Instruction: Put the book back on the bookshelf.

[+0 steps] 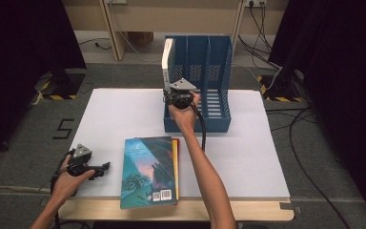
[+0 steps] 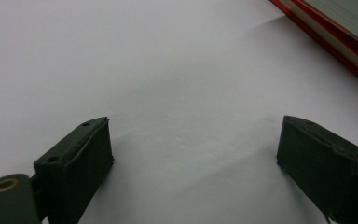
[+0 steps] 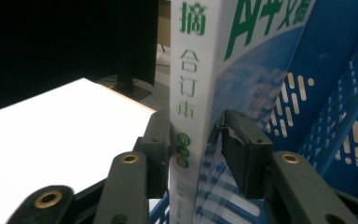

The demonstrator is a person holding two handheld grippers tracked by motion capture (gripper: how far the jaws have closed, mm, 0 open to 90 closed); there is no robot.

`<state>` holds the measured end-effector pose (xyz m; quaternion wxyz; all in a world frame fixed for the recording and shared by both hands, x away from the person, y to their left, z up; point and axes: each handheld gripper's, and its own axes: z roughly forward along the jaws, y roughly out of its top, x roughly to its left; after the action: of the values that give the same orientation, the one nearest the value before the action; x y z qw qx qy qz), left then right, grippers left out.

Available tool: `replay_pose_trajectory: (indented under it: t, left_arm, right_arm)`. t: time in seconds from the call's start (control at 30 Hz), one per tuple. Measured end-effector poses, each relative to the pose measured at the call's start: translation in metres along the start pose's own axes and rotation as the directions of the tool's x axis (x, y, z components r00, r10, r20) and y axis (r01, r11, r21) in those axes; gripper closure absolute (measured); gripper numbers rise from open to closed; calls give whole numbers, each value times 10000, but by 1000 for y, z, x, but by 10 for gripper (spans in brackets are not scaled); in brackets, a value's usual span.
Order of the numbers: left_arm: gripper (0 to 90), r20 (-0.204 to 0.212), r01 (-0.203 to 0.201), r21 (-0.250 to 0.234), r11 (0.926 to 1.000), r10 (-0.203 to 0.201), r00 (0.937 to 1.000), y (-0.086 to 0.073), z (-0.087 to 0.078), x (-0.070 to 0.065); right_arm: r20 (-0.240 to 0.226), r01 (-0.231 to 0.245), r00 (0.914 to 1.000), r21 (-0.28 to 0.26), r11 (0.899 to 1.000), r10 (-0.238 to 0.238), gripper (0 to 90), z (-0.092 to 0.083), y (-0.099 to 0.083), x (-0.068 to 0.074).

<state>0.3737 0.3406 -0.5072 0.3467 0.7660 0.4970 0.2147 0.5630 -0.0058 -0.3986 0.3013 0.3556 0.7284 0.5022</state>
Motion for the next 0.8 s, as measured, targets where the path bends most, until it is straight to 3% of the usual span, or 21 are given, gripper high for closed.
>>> replay_pose_trajectory:
  t: [0.07,0.3,0.47,0.8]
  left_arm:
    - [91,6,6,-6,10000,-6,10000,0,0,0]
    - [91,-1,-2,-3,10000,2,10000,0,0,0]
    - [91,3,6,-3,10000,-6,10000,0,0,0]
    - [91,-10,-25,7,10000,25,10000,0,0,0]
  right_arm:
    - [127,-14,9999,106,9999,12,591,-1,0,-1]
    - [-94,-271,9996,-44,9996,270,498,-15,-1,-3]
    - [-255,-717,9971,-111,9974,714,463,-30,-3,-6]
    - [-470,-726,9964,-292,9969,712,404,-58,0,-9]
